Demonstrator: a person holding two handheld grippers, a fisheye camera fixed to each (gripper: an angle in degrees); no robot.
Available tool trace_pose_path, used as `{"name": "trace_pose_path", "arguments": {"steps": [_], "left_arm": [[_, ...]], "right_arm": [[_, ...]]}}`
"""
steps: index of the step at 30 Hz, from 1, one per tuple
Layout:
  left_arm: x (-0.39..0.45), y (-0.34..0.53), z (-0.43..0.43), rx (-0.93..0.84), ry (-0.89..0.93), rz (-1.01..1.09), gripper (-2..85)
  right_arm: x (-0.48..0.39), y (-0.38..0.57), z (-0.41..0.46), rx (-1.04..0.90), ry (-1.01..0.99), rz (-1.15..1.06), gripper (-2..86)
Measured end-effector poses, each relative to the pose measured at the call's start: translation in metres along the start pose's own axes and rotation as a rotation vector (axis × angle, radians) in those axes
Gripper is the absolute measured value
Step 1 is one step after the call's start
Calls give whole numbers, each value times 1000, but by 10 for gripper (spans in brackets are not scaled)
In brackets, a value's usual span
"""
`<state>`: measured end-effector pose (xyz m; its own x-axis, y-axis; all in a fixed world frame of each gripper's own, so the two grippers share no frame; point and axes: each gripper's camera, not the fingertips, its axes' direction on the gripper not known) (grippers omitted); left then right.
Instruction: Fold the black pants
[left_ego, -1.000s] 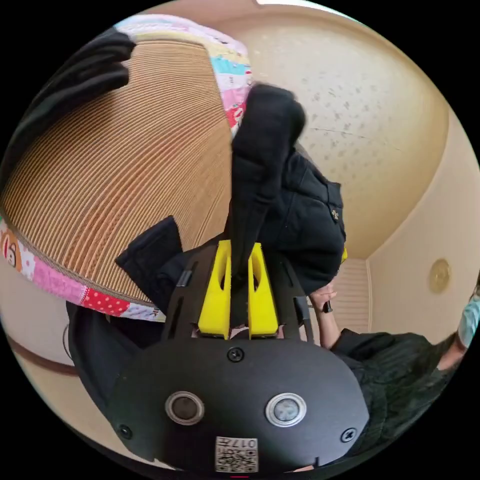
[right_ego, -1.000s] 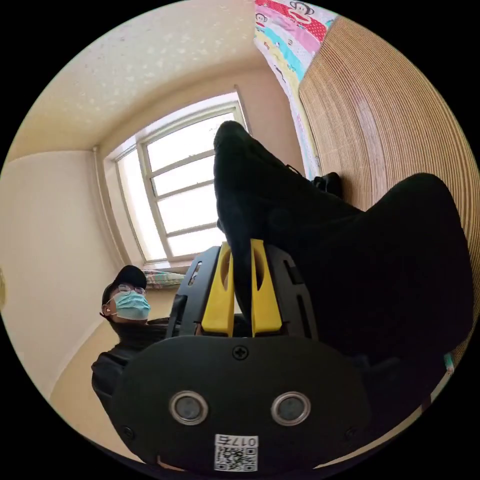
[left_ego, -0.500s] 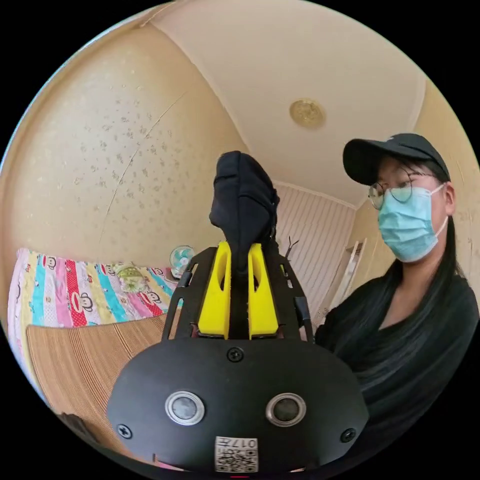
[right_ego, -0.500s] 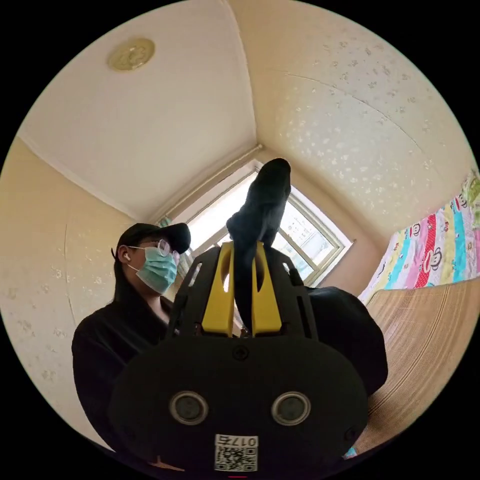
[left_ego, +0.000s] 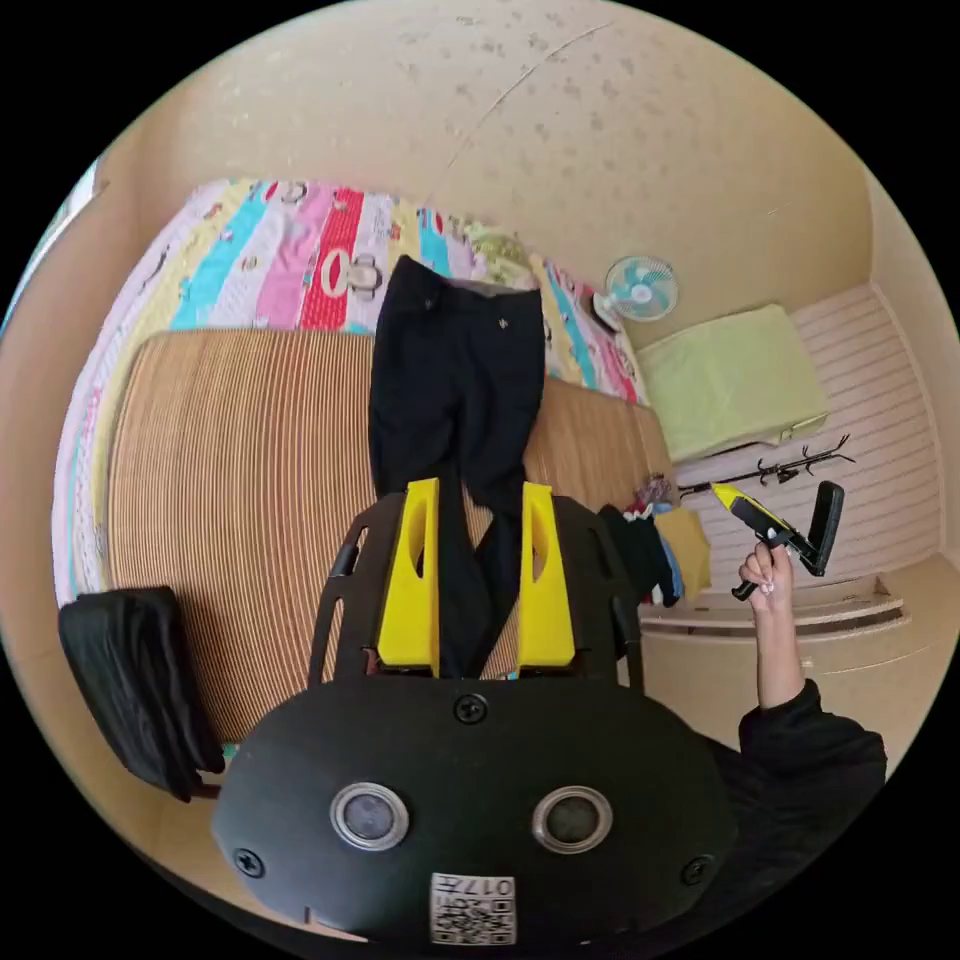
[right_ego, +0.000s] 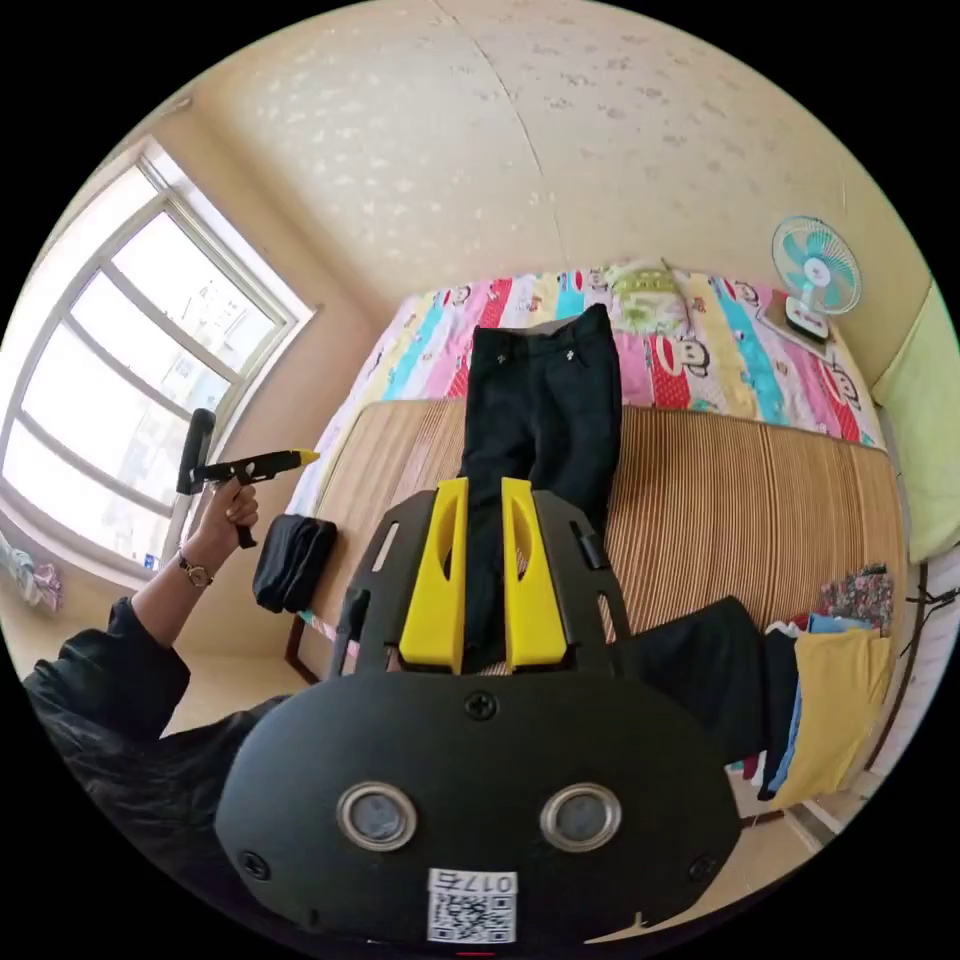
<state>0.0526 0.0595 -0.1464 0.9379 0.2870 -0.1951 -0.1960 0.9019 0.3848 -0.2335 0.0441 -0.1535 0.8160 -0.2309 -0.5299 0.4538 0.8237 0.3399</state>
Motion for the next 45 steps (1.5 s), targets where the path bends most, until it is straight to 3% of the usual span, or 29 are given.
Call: {"name": "trace_pose_path", "arguments": {"steps": [3, 6, 15, 17, 20, 22, 23, 24, 28, 30, 35, 39, 41, 45], "left_arm": [[-27, 46, 100, -273, 24, -13, 130], [-27, 74, 162, -439, -26, 28, 142], [-42, 56, 244, -543, -53, -153, 73], [-48, 47, 236, -560, 46, -171, 63], [-59, 46, 215, -562, 589, -235, 37], [-77, 60, 191, -395, 1030, -350, 18], [-82, 64, 184, -359, 1059, -367, 15], [-91, 72, 171, -314, 998, -387, 11], [-115, 107, 144, -275, 467, -556, -5], [-119, 123, 144, -245, 382, -629, -6], [-100, 136, 155, -211, 312, -654, 13], [-55, 109, 182, -274, 286, -506, 38], [-30, 92, 200, -322, 280, -431, 40], [38, 50, 233, -389, 256, -252, 53]], "right_arm": [[62, 64, 83, -250, -147, 204, 51], [98, 113, 118, -354, -293, 357, 44], [129, 119, 175, -548, -376, 448, 83], [134, 110, 195, -569, -407, 442, 95], [155, 99, 229, -581, -517, 467, 112], [175, 91, 249, -582, -587, 478, 122], [179, 88, 252, -583, -599, 474, 124], [184, 85, 258, -597, -603, 470, 120], [190, 84, 273, -662, -645, 402, 63], [192, 86, 271, -680, -695, 372, 38], [205, 97, 211, -635, -667, 198, 16], [239, 146, 164, -727, -408, 40, 10], [271, 173, 155, -778, -223, 50, 9], [336, 191, 114, -691, -360, 257, 8]]}}
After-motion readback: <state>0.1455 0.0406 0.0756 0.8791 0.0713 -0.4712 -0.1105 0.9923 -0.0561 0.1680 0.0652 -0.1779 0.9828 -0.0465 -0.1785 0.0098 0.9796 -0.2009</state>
